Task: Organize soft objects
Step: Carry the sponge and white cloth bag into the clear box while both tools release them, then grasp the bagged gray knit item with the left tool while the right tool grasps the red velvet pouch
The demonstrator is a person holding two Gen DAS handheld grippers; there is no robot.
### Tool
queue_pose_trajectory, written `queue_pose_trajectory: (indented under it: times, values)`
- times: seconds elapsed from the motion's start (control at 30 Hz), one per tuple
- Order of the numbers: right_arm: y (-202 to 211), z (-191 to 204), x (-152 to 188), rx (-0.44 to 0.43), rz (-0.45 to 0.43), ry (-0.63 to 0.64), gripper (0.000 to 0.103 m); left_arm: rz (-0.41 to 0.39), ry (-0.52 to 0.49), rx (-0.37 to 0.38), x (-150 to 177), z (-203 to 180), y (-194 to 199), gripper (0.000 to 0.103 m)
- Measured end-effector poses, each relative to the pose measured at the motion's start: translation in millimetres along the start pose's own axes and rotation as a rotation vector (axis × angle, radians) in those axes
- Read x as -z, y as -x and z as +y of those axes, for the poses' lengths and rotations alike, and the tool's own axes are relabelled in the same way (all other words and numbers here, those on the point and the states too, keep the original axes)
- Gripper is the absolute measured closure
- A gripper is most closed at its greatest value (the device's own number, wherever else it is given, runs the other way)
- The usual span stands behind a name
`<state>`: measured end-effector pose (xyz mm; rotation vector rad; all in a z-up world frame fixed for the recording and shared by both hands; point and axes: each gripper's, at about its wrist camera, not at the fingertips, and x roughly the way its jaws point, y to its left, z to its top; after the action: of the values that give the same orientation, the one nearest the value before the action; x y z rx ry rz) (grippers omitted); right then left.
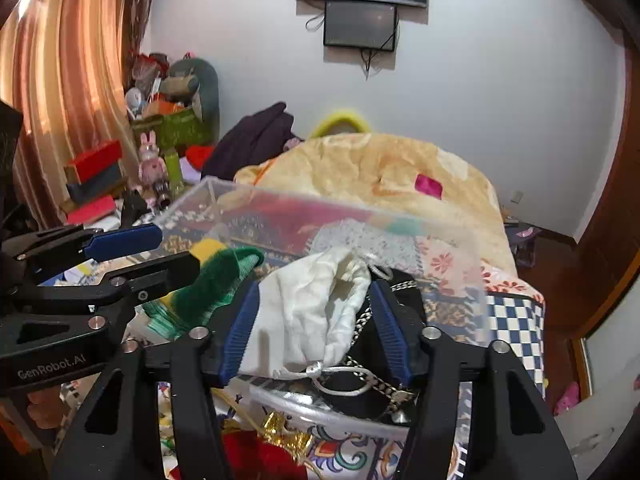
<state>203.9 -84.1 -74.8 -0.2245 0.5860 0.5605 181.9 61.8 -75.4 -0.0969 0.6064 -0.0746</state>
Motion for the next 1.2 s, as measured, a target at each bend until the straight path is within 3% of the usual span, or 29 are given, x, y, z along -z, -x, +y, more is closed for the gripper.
queue_pose_trajectory:
  times: [0.13, 0.23, 0.4, 0.53, 1.2]
  values:
    - [19, -2, -3, -0.009, -0.038, -0.008, 0.045, -0.038, -0.014, 0.000, -1, -2, 22, 0.049]
    - [38, -3, -4, -0.023, -0.075, -0.013, 0.036, -0.065, -0.026, -0.002, -1, -4, 39, 0.047]
    - [64, -2, 0, -0.047, -0.132, -0.023, 0.029, -0.114, -0.049, -0.006, 6, -9, 70, 0.033]
    - [75, -4, 11, -0.066, -0.141, -0.045, 0.027, -0.107, -0.060, -0.004, 22, -11, 85, 0.030]
    - [28, 6, 94, -0.164, 0.092, -0.129, 0.028, 0.116, 0.026, -0.014, 122, 8, 57, 0.030]
